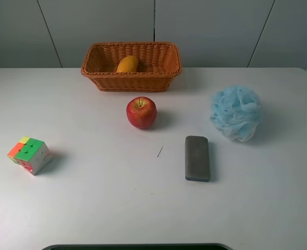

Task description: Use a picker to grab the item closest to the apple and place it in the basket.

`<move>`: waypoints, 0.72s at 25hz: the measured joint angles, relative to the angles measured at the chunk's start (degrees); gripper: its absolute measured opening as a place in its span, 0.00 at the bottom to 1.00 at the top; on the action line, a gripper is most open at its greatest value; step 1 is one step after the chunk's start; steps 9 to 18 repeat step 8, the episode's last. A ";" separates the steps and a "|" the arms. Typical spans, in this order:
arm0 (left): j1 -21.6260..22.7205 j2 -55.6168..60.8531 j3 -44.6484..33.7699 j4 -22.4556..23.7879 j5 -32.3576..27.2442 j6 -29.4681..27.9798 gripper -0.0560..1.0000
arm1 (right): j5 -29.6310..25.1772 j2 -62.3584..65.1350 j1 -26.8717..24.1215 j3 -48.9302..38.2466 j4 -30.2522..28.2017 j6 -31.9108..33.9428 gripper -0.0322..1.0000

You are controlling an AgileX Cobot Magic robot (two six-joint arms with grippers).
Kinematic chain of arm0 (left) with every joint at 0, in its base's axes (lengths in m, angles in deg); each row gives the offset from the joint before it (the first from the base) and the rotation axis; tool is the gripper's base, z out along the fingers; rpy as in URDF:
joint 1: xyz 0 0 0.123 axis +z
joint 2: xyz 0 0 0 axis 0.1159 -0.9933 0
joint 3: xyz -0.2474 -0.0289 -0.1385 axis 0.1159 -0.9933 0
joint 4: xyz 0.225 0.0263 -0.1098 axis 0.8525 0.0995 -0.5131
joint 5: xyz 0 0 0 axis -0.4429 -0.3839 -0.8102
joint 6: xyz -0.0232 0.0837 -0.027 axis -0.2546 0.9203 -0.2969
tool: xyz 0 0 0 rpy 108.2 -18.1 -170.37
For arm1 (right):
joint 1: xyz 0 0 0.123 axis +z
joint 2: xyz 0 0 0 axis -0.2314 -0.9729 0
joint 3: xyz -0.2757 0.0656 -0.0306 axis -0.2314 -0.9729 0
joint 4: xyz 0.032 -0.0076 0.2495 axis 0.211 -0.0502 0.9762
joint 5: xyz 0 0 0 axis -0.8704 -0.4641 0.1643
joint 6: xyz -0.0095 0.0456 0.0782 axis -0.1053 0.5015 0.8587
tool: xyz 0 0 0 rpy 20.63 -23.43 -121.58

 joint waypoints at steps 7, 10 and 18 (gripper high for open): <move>0.00 0.00 0.00 -0.10 0.00 0.00 0.75 | 0.00 0.00 0.00 0.00 0.00 0.11 0.71; 0.00 0.00 0.00 -0.10 0.00 0.00 0.75 | 0.00 0.00 0.00 0.00 0.00 0.11 0.71; 0.00 0.00 0.00 -0.10 0.00 0.00 0.75 | 0.00 0.00 0.00 0.00 0.00 0.11 0.71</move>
